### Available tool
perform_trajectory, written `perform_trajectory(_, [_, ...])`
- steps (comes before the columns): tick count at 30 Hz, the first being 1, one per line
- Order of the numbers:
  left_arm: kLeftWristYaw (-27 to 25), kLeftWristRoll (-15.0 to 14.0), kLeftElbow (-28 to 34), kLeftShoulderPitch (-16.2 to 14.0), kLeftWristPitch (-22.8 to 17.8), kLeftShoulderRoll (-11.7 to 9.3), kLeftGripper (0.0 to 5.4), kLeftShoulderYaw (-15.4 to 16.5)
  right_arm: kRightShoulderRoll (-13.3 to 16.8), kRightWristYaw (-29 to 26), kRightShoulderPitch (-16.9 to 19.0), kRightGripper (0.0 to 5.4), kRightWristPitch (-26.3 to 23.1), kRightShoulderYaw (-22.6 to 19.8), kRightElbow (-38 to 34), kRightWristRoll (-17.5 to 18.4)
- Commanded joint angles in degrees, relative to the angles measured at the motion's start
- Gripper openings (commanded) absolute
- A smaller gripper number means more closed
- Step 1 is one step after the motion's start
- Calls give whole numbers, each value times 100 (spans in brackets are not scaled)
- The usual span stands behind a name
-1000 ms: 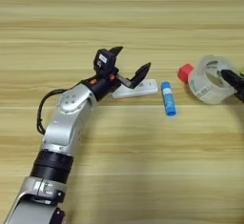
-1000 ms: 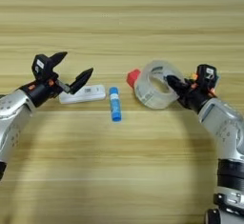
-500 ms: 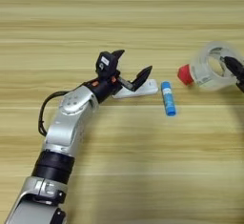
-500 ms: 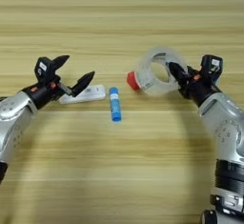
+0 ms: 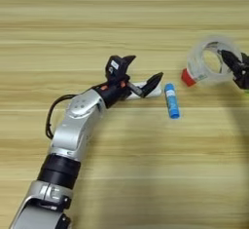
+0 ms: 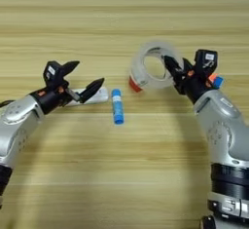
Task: Move the objects on the table
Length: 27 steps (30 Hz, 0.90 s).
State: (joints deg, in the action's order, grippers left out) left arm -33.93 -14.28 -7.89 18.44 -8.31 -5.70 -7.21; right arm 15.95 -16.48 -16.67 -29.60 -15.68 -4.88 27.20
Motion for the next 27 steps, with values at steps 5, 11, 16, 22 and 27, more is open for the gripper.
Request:
perform_trajectory(5, [205, -330, 1219, 30, -836, 92, 540, -88, -91, 210, -198, 155, 769, 449, -28, -732])
perform_trajectory(11, [368, -457, 1681, 7, -1213, 134, 540, -172, -307, 542, -245, 154, 1596, 990, 293, -1619])
perform_trajectory(16, [373, -432, 1571, 0, -1255, 175, 540, -278, -434, 761, -300, 154, 2031, 1258, 459, -2130])
perform_trajectory(22, [365, -373, 1245, 101, -1208, 226, 540, -311, -555, 941, -329, 153, 2332, 1462, 459, -2532])
perform_trajectory(27, [384, -281, 895, 218, -1093, 229, 540, -295, -647, 955, -289, 153, 2388, 1554, 352, -2649])
